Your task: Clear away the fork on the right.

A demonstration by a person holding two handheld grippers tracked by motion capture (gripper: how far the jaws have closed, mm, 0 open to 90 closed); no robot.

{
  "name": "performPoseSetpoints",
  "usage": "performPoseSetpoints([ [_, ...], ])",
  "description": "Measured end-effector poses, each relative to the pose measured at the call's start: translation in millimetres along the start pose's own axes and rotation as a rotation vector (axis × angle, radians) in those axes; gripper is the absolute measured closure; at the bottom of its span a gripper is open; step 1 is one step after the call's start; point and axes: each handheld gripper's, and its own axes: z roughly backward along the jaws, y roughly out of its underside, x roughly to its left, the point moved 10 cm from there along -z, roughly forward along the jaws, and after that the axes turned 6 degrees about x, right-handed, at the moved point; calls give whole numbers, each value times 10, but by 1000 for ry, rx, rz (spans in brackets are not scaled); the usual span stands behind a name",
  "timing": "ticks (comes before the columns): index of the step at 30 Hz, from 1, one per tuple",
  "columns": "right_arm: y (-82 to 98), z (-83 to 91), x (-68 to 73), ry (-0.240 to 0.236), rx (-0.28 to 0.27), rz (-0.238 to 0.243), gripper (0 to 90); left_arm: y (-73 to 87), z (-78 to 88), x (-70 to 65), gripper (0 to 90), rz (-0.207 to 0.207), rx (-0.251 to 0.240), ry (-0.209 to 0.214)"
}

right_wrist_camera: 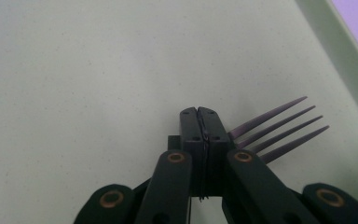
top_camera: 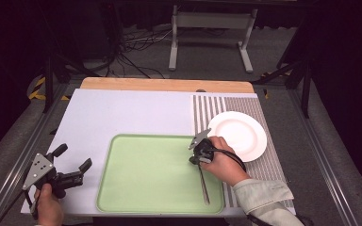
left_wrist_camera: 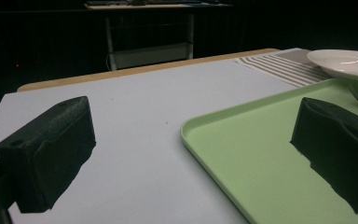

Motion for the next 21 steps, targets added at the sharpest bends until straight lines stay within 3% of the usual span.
performPoseSetpoints([
  [21, 134, 59, -137, 17, 15, -62, 900, 12, 14, 4, 3, -1, 7, -1],
])
